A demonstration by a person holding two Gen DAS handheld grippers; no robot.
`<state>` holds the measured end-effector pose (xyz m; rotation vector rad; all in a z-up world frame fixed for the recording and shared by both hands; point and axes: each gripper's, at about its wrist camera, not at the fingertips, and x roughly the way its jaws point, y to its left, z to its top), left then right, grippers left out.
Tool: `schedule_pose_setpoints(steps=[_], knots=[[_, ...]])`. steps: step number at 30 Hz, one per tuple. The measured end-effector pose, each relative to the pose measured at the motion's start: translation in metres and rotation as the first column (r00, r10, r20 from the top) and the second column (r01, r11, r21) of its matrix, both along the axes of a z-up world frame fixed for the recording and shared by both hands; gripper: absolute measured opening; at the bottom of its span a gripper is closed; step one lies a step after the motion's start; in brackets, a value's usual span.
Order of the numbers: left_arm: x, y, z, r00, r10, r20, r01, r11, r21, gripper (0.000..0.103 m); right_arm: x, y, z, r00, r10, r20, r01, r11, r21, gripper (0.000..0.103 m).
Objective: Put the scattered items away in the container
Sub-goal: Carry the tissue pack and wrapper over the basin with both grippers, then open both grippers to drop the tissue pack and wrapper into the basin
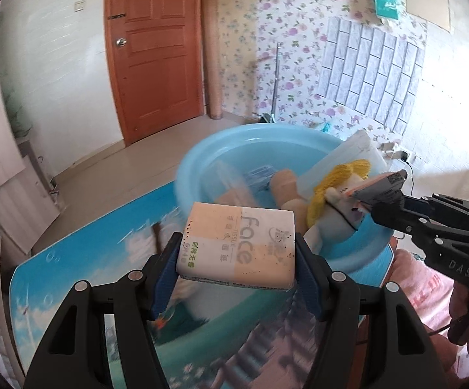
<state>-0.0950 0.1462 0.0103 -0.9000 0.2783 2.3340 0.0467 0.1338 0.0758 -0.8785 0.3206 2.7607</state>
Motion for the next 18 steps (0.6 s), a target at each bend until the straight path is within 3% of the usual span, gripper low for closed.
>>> schedule_pose_setpoints(steps=[14, 18], knots=[[-0.015, 0.034, -0.009, 0.999, -0.036, -0.007, 0.036, 0.999, -0.04, 0.065, -0.027, 0.021, -0.007, 0.999, 0.027, -0.03, -0.027, 1.0, 0.001, 0.024], [-0.009, 0.031, -0.007, 0.999, -0.044, -0.013, 0.044, 0.998, -0.035, 0.069, -0.027, 0.02, -0.008, 0.999, 0.038, -0.028, -0.038, 0.999, -0.001, 0.027]])
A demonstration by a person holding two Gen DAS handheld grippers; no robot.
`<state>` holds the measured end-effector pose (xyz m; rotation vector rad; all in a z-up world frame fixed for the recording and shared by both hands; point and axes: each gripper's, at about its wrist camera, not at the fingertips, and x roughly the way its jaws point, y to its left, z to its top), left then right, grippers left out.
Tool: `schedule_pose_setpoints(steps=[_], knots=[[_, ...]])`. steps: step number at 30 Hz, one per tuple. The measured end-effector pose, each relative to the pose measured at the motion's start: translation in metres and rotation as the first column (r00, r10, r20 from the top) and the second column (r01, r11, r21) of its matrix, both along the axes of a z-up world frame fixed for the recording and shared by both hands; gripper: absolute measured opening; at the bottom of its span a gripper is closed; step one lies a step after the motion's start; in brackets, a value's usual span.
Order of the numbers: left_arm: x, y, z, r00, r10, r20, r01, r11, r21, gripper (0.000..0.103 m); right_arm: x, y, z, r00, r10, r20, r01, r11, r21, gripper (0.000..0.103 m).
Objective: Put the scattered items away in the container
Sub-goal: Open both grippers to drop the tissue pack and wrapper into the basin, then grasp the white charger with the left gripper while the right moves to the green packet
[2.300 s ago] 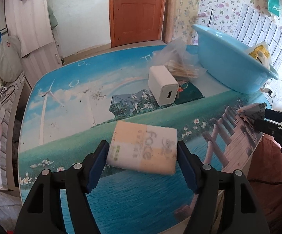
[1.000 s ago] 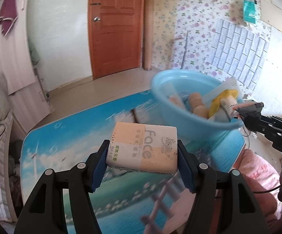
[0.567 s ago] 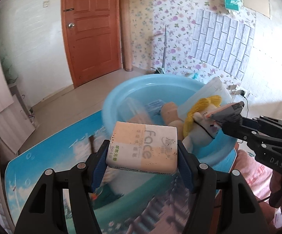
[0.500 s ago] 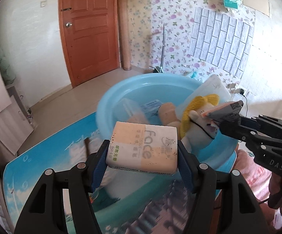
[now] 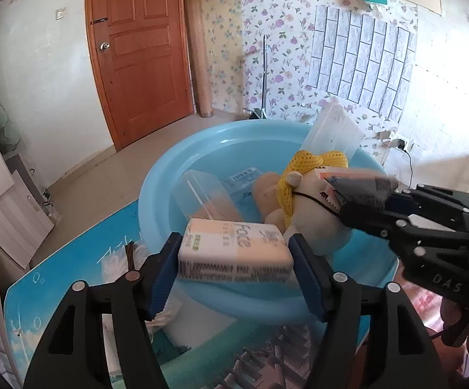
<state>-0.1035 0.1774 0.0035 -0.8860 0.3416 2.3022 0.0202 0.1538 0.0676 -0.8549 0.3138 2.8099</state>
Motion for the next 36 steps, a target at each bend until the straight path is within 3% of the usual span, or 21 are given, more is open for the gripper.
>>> schedule_pose_setpoints(steps=[3, 10, 19, 23, 25, 27, 32, 36], knots=[[0.006, -0.007, 0.002, 1.0, 0.003, -0.002, -0.003, 1.0, 0.004, 0.076, 0.001, -0.002, -0.004, 1.0, 0.0, 0.017, 0.0, 1.0, -0.005, 0.03], [0.016, -0.031, 0.003, 0.999, 0.04, 0.015, -0.04, 0.999, 0.02, 0.076, 0.009, -0.019, -0.002, 0.999, 0.032, 0.033, -0.032, 0.999, 0.007, 0.04], [0.031, -0.085, -0.001, 0.991, 0.133, 0.024, -0.134, 0.99, 0.037, 0.076, 0.023, -0.045, 0.007, 0.998, 0.048, 0.042, -0.049, 0.998, 0.027, 0.043], [0.037, -0.111, -0.019, 0.981, 0.181, 0.072, -0.184, 0.983, 0.03, 0.077, 0.027, -0.058, 0.009, 0.996, 0.077, 0.046, -0.077, 0.997, -0.004, 0.044], [0.041, -0.123, -0.028, 0.976, 0.198, 0.089, -0.201, 0.979, 0.019, 0.078, 0.031, -0.075, 0.007, 0.994, 0.102, 0.037, -0.103, 0.994, 0.021, 0.052], [0.043, -0.133, -0.04, 0.97, 0.21, 0.123, -0.211, 0.977, -0.006, 0.083, 0.03, -0.088, 0.005, 0.988, 0.147, 0.051, -0.149, 0.989, 0.022, 0.052], [0.052, -0.157, -0.061, 0.952, 0.244, 0.184, -0.243, 0.97, -0.026, 0.085, 0.02, -0.108, -0.02, 0.971, 0.182, 0.153, -0.172, 0.982, -0.073, 0.052], [0.05, -0.167, -0.069, 0.941, 0.267, 0.206, -0.266, 0.963, -0.032, 0.085, 0.017, -0.123, -0.028, 0.96, 0.206, 0.188, -0.195, 0.978, -0.074, 0.052]])
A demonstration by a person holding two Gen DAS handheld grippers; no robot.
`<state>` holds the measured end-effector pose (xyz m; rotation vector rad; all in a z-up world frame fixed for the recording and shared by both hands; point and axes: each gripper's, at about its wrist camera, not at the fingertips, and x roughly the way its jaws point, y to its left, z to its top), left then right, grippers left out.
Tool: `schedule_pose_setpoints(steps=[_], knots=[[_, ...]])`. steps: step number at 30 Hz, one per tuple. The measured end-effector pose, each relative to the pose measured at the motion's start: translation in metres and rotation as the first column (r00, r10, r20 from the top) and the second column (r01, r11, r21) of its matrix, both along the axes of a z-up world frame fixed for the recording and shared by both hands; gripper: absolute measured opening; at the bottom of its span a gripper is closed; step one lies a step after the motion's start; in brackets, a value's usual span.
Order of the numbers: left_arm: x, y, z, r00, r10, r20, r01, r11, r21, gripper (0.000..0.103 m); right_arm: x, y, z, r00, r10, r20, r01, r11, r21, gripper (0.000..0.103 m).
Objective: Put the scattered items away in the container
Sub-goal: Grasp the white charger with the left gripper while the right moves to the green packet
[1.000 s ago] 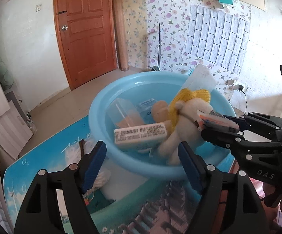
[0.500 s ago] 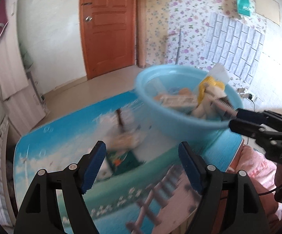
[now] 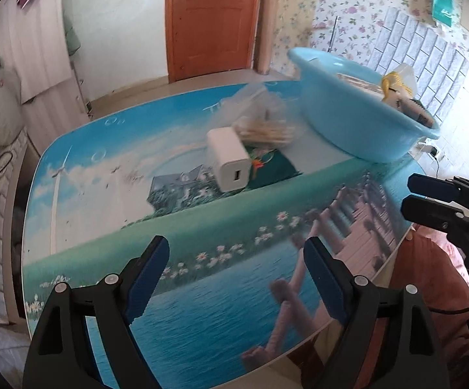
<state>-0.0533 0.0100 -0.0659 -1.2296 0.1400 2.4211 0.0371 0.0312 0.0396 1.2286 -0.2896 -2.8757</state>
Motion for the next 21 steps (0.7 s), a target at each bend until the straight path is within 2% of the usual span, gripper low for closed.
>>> schedule_pose_setpoints(steps=[10, 13, 15, 21], knots=[[-0.022, -0.001, 0.004, 0.999, 0.036, -0.004, -0.036, 0.998, 0.057, 0.083, -0.006, 0.001, -0.008, 0.999, -0.023, 0.035, 0.024, 1.0, -0.011, 0.052], [-0.036, 0.004, 0.007, 0.999, 0.036, -0.013, -0.035, 0.996, 0.077, 0.075, -0.009, 0.002, -0.011, 0.999, -0.025, 0.045, 0.026, 1.0, -0.014, 0.052], [-0.046, 0.008, 0.006, 0.999, 0.035, -0.006, -0.035, 0.997, 0.076, 0.066, -0.012, 0.001, -0.014, 0.998, -0.023, 0.053, 0.023, 1.0, -0.014, 0.052], [-0.069, 0.019, -0.002, 0.999, 0.027, 0.025, -0.029, 0.996, 0.09, 0.06, -0.022, 0.0, -0.02, 0.998, -0.017, 0.067, 0.018, 1.0, -0.023, 0.052]])
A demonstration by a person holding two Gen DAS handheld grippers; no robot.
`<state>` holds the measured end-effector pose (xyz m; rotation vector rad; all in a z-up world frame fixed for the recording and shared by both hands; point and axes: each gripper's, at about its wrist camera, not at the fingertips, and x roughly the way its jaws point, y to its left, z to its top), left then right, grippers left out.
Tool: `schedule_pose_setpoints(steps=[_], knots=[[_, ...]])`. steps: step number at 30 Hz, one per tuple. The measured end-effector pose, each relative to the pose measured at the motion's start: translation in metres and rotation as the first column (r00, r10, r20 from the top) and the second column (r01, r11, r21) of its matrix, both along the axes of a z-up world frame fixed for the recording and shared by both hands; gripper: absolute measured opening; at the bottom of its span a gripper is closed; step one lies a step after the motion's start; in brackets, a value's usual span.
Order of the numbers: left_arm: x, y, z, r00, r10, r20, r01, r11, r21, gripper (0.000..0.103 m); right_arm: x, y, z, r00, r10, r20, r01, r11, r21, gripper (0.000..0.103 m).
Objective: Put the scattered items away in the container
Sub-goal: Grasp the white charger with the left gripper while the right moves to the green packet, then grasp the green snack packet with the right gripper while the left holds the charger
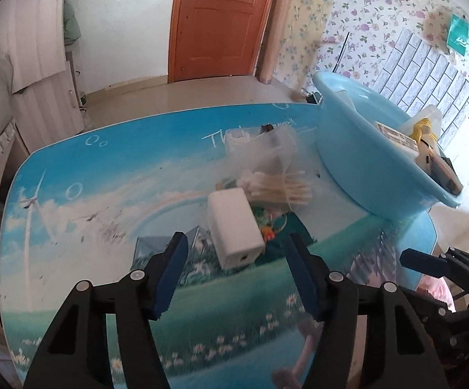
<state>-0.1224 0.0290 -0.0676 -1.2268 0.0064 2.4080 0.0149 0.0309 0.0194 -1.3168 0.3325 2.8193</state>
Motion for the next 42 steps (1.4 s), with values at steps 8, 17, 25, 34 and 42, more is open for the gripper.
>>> schedule_pose_setpoints(steps=[8, 17, 25, 34, 42], knots=[[-0.007, 0.003, -0.002, 0.999, -0.049, -0.001, 0.049, 0.998, -0.025, 0.028, -0.021, -0.002, -0.006, 1.0, 0.004, 0.009, -0.004, 1.0, -0.009, 0.052], [-0.003, -0.032, 0.0, 1.0, 0.005, -0.016, -0.006, 0.999, -0.043, 0.025, -0.056, -0.017, -0.012, 0.999, 0.017, 0.031, -0.017, 1.0, 0.014, 0.052], [0.003, -0.044, -0.001, 0.999, -0.004, -0.034, 0.002, 0.998, -0.056, 0.025, -0.094, -0.035, -0.021, 0.998, 0.015, 0.058, -0.016, 1.0, 0.019, 0.052], [-0.009, -0.038, -0.016, 1.0, -0.007, -0.003, 0.006, 0.995, -0.098, 0.032, -0.127, -0.052, -0.029, 0.997, -0.012, 0.071, 0.004, 0.994, 0.112, 0.052], [-0.006, -0.036, -0.016, 1.0, -0.016, -0.017, 0.014, 0.996, -0.093, 0.032, -0.112, -0.056, -0.029, 0.995, 0.075, 0.065, -0.083, 0.987, 0.135, 0.045]])
